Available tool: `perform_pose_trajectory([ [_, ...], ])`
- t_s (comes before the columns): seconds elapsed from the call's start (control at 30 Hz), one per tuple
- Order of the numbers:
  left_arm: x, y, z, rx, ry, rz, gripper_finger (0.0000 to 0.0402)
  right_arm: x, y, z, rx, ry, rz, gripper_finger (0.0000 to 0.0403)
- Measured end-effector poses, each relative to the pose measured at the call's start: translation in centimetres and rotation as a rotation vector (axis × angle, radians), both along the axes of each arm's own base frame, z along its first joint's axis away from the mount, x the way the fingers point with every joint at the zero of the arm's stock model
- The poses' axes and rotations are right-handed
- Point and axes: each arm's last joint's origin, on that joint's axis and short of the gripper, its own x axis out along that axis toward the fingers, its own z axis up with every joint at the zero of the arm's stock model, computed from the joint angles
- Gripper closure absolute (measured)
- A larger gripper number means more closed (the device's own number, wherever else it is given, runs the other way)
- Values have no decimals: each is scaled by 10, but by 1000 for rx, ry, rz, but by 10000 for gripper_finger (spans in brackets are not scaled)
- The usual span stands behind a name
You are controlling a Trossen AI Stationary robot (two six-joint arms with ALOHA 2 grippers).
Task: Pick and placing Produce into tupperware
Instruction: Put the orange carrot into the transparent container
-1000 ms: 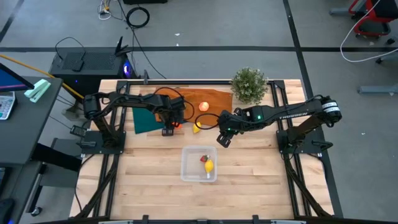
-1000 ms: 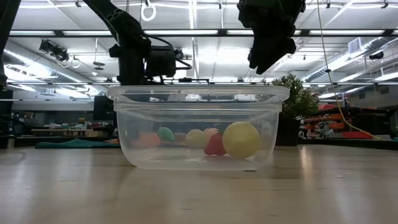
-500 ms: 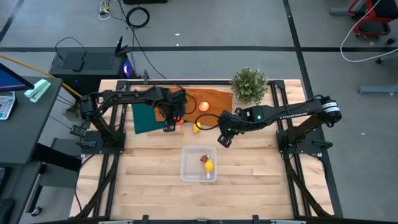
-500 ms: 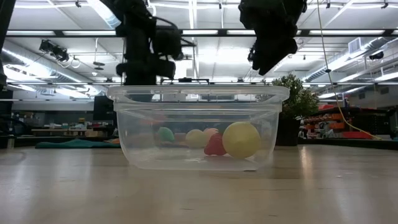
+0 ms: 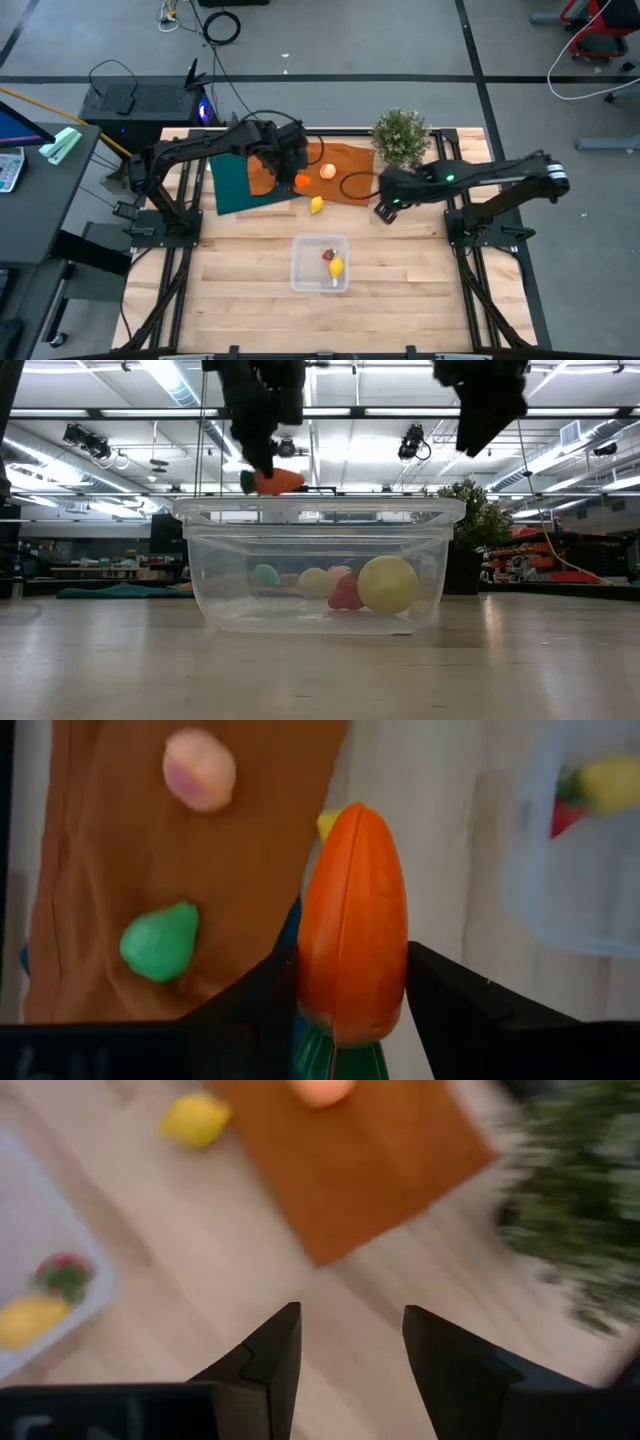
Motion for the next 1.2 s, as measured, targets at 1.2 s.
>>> perform_pose_trajectory([
  [1.2, 85, -161, -36, -331, -196, -60, 227, -84, -19, 34, -85, 24, -81, 257],
])
